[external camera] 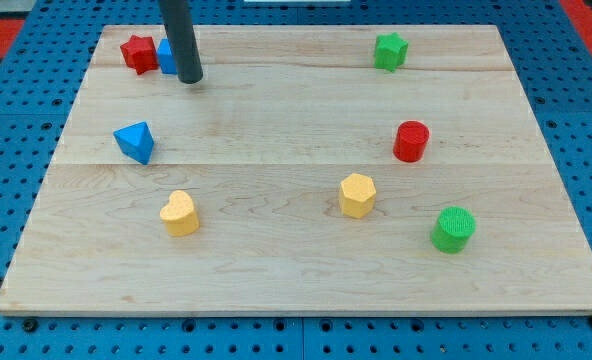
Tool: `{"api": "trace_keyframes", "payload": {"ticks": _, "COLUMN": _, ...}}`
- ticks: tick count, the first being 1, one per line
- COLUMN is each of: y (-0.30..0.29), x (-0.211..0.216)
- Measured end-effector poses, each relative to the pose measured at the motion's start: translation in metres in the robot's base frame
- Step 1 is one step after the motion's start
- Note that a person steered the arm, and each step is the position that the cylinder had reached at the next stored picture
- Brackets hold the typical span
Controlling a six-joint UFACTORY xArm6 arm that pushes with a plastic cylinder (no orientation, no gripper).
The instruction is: Move the green star to the right of the blue cube
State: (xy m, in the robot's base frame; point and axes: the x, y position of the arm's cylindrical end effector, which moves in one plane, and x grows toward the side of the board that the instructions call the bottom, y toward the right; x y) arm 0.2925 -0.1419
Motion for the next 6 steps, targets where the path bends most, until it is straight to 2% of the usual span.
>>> {"api": "trace_keyframes", "payload": {"ticks": 1, "y": -0.013, "x": -0.003}}
{"api": "trace_keyframes", "payload": {"ticks": 2, "y": 0.060, "x": 0.014}}
{"api": "trace_keyframes", "payload": {"ticks": 3, "y": 0.167, "x": 0.021}}
{"api": "trace_keyframes", "payload": {"ticks": 4, "y": 0.226, "x": 0.021}}
{"api": "trace_keyframes", "payload": {"ticks": 6, "y": 0.238, "x": 0.020}}
